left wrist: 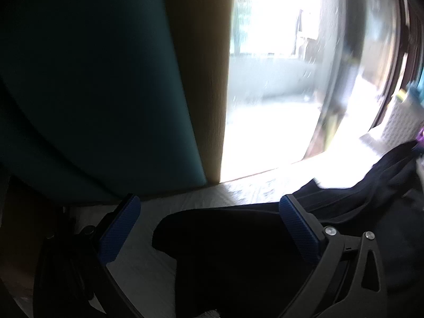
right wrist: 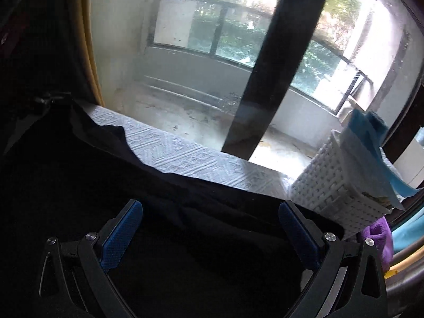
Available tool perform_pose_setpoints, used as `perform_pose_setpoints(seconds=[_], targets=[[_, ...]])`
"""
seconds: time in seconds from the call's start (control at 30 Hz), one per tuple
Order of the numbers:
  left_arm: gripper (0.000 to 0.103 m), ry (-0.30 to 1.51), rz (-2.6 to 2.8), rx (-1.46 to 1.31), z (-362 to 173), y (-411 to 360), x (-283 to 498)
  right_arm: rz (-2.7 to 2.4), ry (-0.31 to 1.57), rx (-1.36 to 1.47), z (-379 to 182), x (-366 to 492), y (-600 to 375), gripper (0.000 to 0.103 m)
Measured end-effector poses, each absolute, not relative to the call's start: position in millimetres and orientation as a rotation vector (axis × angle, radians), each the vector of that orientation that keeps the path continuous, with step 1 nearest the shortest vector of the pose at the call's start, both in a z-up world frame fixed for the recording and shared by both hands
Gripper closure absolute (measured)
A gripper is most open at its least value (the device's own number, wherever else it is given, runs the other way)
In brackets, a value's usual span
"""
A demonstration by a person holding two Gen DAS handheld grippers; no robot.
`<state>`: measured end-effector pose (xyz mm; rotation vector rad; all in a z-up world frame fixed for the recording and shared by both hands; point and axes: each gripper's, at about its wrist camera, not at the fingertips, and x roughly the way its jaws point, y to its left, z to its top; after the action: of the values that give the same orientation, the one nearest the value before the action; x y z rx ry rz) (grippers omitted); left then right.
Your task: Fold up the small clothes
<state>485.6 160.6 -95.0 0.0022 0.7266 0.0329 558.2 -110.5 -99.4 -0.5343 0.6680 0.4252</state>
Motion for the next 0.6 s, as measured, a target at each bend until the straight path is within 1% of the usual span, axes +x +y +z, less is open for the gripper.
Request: perform_pose_setpoints(seconds=[0.1, 0.23, 0.47, 0.6], targets=[[0.0, 0.726, -0.056, -0.037, -88, 157, 469, 0.446, 0.713, -0.582, -119, 567, -93, 0.0], [0.0, 0.796, -0.144, -0.019, -102, 143, 466, 0.392, 0.743, -0.608, -138, 592, -80, 0.0], [0.0, 0.9, -0.129, 0.041, -137, 122, 487, 0.338, 0.72, -0.544, -127, 602, -85, 0.0], [0.0, 0.874, -0.048, -0.017, -134, 129, 498, 0.319, 0.718, -0.516, -123, 606, -92, 0.0]])
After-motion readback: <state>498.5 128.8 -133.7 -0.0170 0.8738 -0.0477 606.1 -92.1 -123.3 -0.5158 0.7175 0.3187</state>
